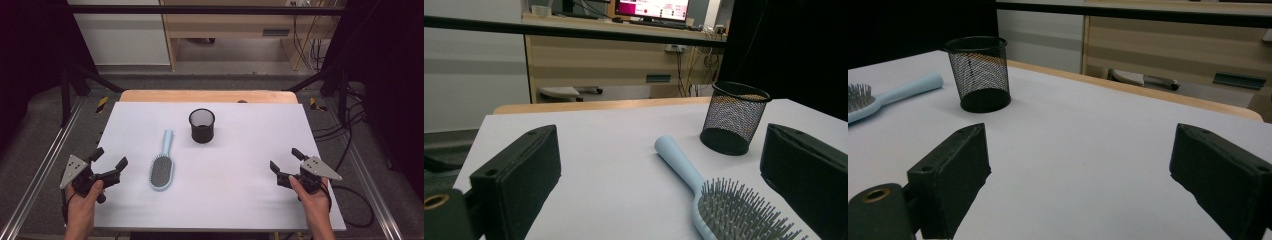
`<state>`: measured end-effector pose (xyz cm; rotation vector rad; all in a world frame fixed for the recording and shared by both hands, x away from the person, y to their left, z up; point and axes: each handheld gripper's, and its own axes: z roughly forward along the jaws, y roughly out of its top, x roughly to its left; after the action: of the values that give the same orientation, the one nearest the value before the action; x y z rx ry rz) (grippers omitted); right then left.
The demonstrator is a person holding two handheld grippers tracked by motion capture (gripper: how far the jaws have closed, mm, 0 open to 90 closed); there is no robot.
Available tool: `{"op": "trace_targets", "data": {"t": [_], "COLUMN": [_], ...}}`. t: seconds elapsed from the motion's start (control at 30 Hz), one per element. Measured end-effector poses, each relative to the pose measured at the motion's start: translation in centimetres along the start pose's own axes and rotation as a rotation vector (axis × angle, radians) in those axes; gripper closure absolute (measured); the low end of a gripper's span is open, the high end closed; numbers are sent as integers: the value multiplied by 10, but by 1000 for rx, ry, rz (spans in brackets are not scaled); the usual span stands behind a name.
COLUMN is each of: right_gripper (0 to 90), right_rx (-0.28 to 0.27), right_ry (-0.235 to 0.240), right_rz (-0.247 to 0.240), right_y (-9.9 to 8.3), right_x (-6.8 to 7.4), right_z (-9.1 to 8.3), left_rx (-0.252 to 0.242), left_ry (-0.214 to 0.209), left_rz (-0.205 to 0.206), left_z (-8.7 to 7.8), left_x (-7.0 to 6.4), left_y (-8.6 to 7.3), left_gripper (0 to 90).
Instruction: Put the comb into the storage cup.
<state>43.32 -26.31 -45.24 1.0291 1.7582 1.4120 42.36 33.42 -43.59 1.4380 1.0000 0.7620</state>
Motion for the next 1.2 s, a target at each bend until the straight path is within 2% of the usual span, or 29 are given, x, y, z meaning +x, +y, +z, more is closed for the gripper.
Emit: {"op": "trace_targets", "data": {"t": [0.37,0.47,0.67,0.8,0.83,0.9,0.93,0.97,1.0,1.13,1.2], "right_gripper": [83,83,82,82,83,82,83,83,82,82,82], "right_rx": [29,39,39,40,42,44,48,48,55,54,54], "right_ry": [3,4,4,7,9,10,10,10,9,8,7], "right_rz": [-25,-30,-35,-34,-35,-36,-38,-38,-38,-32,-31], "right_y": [-1,-1,-1,-2,-2,-2,-3,-3,-4,-4,-4], "right_x": [3,5,5,6,6,6,7,7,6,6,6], "right_z": [3,4,4,4,4,5,6,6,7,7,7], "left_rx": [29,29,34,37,40,54,69,69,80,121,154], "left_ry": [-18,-20,-30,-38,-43,-54,-85,-85,-88,-129,-151], "left_rz": [16,6,12,2,5,12,38,38,60,59,61], "left_z": [4,5,7,9,10,13,20,20,24,40,52], "left_x": [-7,-9,-12,-16,-17,-20,-23,-23,-25,-28,-29], "left_y": [0,0,0,1,2,4,8,8,10,12,12], "left_gripper": [103,142,146,189,264,334,390,430,475,644,666]}}
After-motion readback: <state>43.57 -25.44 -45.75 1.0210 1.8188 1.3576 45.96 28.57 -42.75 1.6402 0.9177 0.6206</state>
